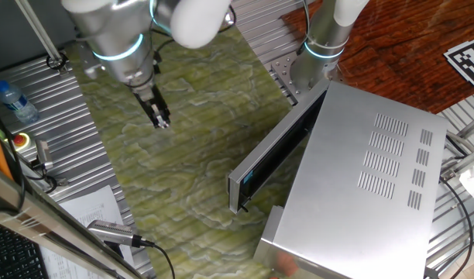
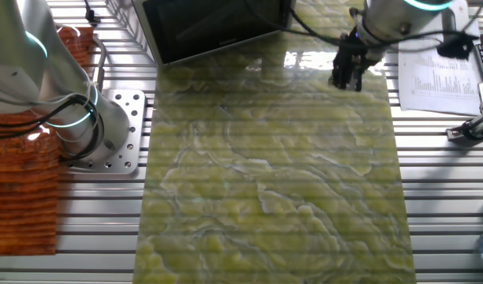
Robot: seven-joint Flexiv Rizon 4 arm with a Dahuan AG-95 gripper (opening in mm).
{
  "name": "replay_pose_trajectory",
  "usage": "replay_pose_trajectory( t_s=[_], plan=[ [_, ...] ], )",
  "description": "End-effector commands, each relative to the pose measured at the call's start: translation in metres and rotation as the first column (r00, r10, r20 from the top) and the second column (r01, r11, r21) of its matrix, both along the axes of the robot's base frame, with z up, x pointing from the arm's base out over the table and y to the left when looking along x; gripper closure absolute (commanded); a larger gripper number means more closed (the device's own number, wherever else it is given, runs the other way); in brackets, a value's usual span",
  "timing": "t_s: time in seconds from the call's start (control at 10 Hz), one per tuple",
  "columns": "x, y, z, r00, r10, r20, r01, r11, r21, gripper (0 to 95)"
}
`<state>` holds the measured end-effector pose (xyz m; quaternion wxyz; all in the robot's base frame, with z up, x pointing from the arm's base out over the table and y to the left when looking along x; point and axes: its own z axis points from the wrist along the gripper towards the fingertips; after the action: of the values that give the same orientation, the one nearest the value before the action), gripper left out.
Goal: Close the microwave door
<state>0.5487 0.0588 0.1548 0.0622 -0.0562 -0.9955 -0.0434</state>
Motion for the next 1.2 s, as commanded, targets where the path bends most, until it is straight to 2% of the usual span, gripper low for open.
replay_pose_trajectory(
  t_s=[0.1,0.2,0.5,1.2],
  plan=[
    [-0.008,0.010,0.002,1.000,-0.007,0.005,0.007,1.000,0.000,95.0],
    [-0.014,0.020,0.004,1.000,-0.006,0.005,0.006,1.000,0.000,95.0],
    [-0.023,0.032,0.007,1.000,0.000,0.007,0.000,1.000,-0.004,95.0],
    [-0.027,0.041,0.005,1.000,0.004,0.008,-0.004,1.000,-0.013,95.0]
  ],
)
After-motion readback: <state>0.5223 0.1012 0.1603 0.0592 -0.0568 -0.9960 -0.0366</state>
